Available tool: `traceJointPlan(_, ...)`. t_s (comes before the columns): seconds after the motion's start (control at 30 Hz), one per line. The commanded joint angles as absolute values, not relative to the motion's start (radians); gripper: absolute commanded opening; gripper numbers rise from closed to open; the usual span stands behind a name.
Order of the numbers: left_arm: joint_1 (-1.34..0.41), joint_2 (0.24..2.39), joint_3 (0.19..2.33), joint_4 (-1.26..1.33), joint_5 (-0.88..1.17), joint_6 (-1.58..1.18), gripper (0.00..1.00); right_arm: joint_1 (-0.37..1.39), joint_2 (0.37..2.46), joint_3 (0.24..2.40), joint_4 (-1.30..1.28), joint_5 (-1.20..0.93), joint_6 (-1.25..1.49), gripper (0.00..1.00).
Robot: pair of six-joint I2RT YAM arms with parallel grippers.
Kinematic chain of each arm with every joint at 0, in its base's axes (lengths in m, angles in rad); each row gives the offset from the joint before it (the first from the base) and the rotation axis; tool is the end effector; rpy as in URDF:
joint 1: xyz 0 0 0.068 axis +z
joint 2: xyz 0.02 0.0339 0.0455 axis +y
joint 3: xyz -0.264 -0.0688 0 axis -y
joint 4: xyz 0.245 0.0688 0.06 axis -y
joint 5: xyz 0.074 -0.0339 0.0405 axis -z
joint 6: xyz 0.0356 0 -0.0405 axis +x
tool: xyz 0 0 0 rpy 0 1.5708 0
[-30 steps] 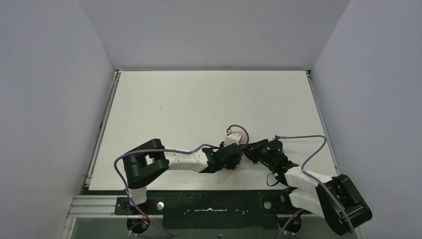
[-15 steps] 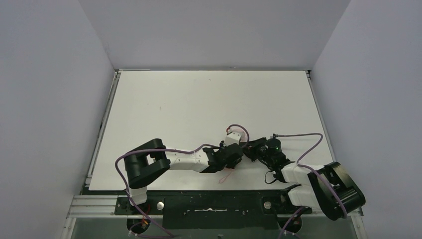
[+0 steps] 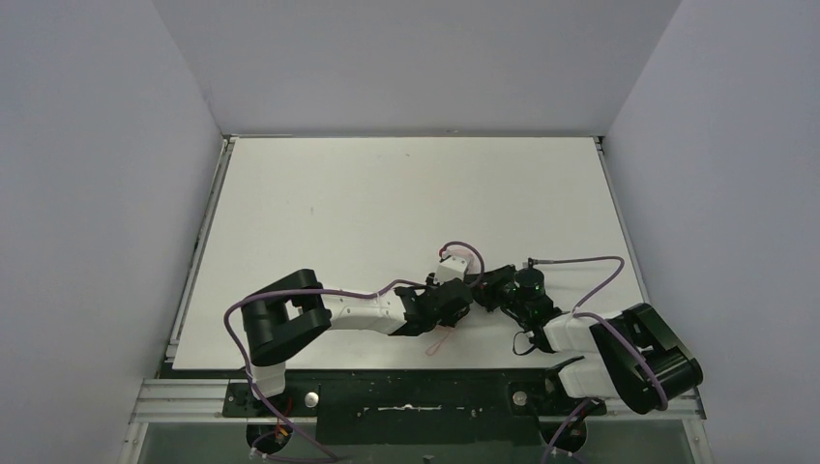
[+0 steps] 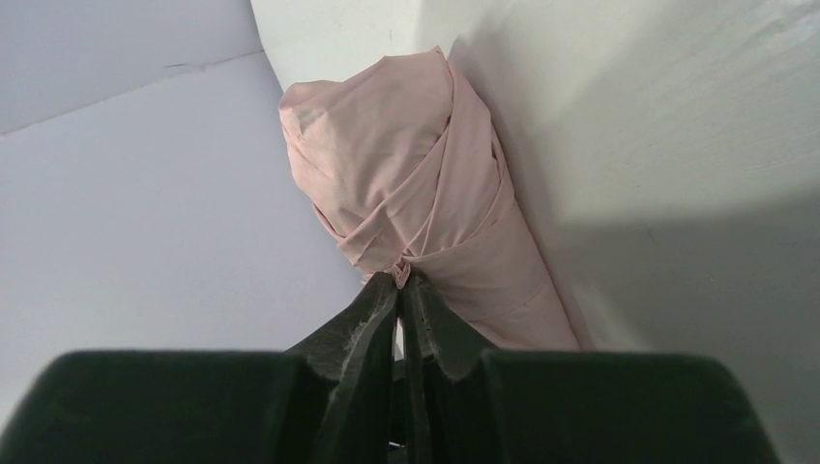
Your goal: Put away the umbrella
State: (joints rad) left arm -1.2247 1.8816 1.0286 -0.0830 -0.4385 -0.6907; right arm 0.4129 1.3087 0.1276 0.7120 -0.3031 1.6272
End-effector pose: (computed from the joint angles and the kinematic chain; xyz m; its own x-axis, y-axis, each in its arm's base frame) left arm 0.1398 -0.3430 0.1342 -0.6987 0.2373 -0.6749 0.4166 0.9019 -0.1143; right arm 0.1757 0.0886 0.1158 -0.6025 0.7764 0.1850 0.4488 0.1379 0.8830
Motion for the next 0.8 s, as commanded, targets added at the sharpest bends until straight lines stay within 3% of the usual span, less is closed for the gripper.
traceJointPlan(0.0,-1.272,2.020,0.946,-0.363,-0.201,-0.621,0.00,0.440,1.327,0.190,0.926,-0.349,1.631,0.10)
traceJointPlan(0.37,-1.272,2.017,0.940,-0.360,-0.202,-0.624,0.00,0.447,1.375,0.187,0.979,-0.357,1.633,0.22)
traceJointPlan(0.63,-1.272,2.006,0.925,-0.343,-0.192,-0.625,0.00,0.437,1.379,0.173,0.955,-0.353,1.608,0.22)
traceJointPlan(0.77,-1.267,1.966,0.896,-0.312,-0.158,-0.589,0.00,0.393,1.283,0.190,0.832,-0.364,1.543,0.23)
